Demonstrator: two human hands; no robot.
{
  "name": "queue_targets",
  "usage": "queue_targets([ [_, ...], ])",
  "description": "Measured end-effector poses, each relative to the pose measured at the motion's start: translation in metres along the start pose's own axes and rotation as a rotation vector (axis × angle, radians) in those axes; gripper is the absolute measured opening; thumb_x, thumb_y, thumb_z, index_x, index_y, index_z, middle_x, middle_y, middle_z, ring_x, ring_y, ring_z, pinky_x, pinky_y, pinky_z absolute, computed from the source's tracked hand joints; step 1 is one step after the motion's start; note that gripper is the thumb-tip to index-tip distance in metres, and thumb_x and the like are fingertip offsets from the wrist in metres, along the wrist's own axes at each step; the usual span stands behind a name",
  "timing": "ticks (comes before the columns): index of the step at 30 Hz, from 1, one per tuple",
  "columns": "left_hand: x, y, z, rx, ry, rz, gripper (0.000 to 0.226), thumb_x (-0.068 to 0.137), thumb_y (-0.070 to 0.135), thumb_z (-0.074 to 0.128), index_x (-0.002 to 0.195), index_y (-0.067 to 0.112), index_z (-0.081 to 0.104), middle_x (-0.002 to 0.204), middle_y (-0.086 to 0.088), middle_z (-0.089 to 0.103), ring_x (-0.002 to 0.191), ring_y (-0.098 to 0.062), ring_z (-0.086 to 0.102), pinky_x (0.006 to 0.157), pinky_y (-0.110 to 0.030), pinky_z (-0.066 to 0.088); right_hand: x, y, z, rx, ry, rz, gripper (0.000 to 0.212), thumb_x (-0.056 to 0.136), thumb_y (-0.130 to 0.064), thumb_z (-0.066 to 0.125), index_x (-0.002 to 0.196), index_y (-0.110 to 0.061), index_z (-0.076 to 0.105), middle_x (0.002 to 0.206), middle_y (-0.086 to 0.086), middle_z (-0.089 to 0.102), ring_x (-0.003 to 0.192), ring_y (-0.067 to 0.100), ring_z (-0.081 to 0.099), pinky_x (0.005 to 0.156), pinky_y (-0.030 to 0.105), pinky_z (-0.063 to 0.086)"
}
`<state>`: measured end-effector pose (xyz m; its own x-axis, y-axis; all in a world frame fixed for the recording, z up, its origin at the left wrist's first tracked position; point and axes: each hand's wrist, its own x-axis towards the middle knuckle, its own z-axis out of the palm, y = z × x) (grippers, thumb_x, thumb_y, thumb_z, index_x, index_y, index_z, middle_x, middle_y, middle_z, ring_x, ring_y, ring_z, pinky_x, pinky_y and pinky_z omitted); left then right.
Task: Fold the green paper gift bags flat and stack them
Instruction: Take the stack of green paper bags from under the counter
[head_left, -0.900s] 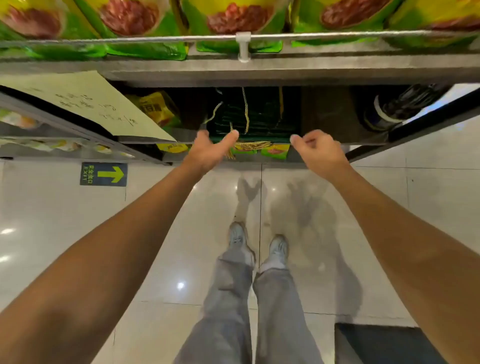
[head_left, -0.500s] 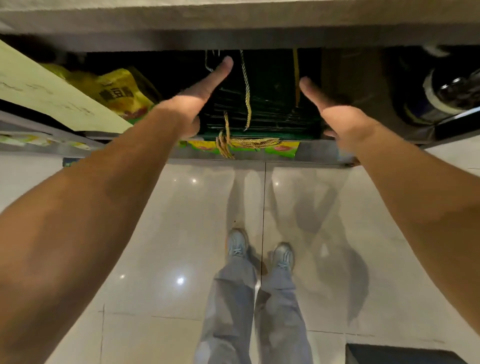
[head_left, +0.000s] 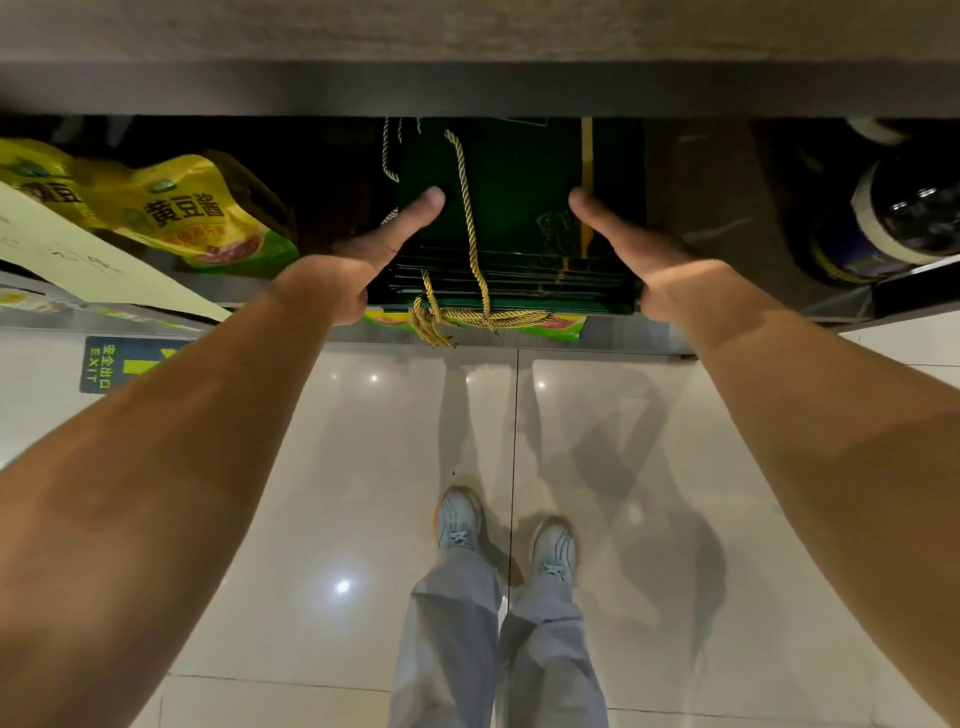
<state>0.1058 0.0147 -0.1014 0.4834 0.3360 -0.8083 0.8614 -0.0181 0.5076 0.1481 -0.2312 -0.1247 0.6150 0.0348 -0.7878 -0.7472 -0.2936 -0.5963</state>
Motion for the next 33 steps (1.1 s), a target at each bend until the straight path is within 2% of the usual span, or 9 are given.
queue_targets([
  [6, -0.001, -0.006, 0.0, 0.053, -0.052, 0.063, 0.125, 0.047, 0.084, 0.071, 0.149, 0.023, 0.036, 0.144, -0.009, 0.053, 0.132, -0.034, 0.049, 0.103, -0.051, 0.049, 0.011, 0.01, 0.001, 0.107, 0.049, 0.002, 0.157, 0.017, -0.087, 0.082, 0.154, -0.027, 0.035, 0.154, -0.002, 0.046, 0.142, 0.024, 0.043, 0.12, 0.048, 0.031],
  [9, 0.003, -0.012, -0.006, 0.051, -0.085, 0.069, 0.104, 0.051, 0.088, 0.071, 0.128, 0.021, 0.048, 0.121, -0.005, 0.063, 0.118, -0.028, 0.056, 0.095, -0.048, 0.052, 0.004, 0.011, 0.005, 0.111, 0.041, -0.018, 0.146, 0.029, -0.085, 0.083, 0.153, -0.024, 0.037, 0.152, 0.0, 0.049, 0.14, 0.024, 0.045, 0.119, 0.046, 0.033],
  [12, 0.004, -0.024, -0.01, 0.035, -0.101, 0.038, 0.097, 0.042, 0.085, 0.072, 0.11, 0.018, 0.056, 0.113, -0.005, 0.07, 0.107, -0.023, 0.064, 0.088, -0.038, 0.051, -0.002, 0.021, 0.006, 0.175, 0.024, 0.026, 0.097, 0.056, -0.071, 0.086, 0.13, -0.017, 0.053, 0.112, -0.001, 0.066, 0.1, 0.016, 0.065, 0.085, 0.03, 0.053],
  [16, -0.005, -0.048, -0.017, 0.036, -0.13, 0.019, 0.115, 0.037, 0.089, 0.077, 0.124, 0.017, 0.058, 0.115, -0.006, 0.071, 0.106, -0.022, 0.066, 0.087, -0.038, 0.053, -0.011, 0.05, 0.007, 0.22, 0.026, 0.092, 0.119, 0.029, -0.072, 0.095, 0.124, -0.009, 0.06, 0.111, 0.01, 0.075, 0.092, 0.026, 0.076, 0.085, 0.042, 0.061],
  [20, -0.02, -0.072, -0.018, -0.041, -0.214, 0.103, 0.078, 0.069, 0.066, 0.079, 0.132, 0.031, 0.048, 0.114, 0.005, 0.072, 0.102, -0.015, 0.071, 0.079, -0.033, 0.055, -0.029, 0.073, 0.007, 0.215, -0.048, 0.033, 0.096, 0.05, -0.065, 0.093, 0.126, -0.015, 0.063, 0.11, 0.005, 0.077, 0.1, 0.021, 0.075, 0.092, 0.042, 0.059],
  [22, -0.022, -0.078, -0.017, -0.101, -0.247, 0.122, 0.085, 0.069, 0.053, 0.08, 0.14, 0.026, 0.042, 0.121, 0.003, 0.071, 0.103, -0.013, 0.072, 0.089, -0.034, 0.058, -0.032, 0.079, 0.007, 0.212, -0.076, 0.017, 0.084, 0.053, -0.063, 0.091, 0.121, -0.018, 0.068, 0.106, 0.001, 0.078, 0.102, 0.02, 0.074, 0.096, 0.041, 0.057],
  [25, -0.021, -0.072, -0.017, -0.163, -0.247, 0.059, 0.119, 0.062, 0.052, 0.09, 0.155, 0.026, 0.022, 0.135, -0.001, 0.06, 0.116, -0.02, 0.064, 0.099, -0.039, 0.052, -0.029, 0.078, 0.007, 0.227, -0.073, 0.011, 0.103, 0.05, -0.065, 0.092, 0.134, -0.016, 0.059, 0.11, 0.0, 0.077, 0.101, 0.016, 0.074, 0.09, 0.035, 0.058],
  [29, -0.024, -0.05, -0.019, -0.114, -0.293, 0.003, 0.122, 0.046, 0.056, 0.097, 0.147, 0.021, 0.037, 0.125, -0.01, 0.069, 0.111, -0.027, 0.069, 0.09, -0.046, 0.058, -0.025, 0.068, 0.001, 0.303, -0.095, 0.056, 0.115, 0.053, -0.062, 0.092, 0.144, -0.015, 0.041, 0.119, 0.002, 0.073, 0.1, 0.016, 0.074, 0.074, 0.029, 0.059],
  [33, -0.029, -0.019, -0.021, -0.014, -0.32, 0.038, 0.068, 0.059, 0.054, 0.084, 0.117, 0.021, 0.067, 0.103, 0.001, 0.078, 0.104, -0.018, 0.069, 0.087, -0.034, 0.054, -0.011, 0.057, -0.004, 0.244, -0.085, 0.088, 0.137, 0.034, -0.076, 0.092, 0.145, -0.012, 0.043, 0.126, 0.003, 0.068, 0.115, 0.019, 0.066, 0.096, 0.037, 0.052],
])
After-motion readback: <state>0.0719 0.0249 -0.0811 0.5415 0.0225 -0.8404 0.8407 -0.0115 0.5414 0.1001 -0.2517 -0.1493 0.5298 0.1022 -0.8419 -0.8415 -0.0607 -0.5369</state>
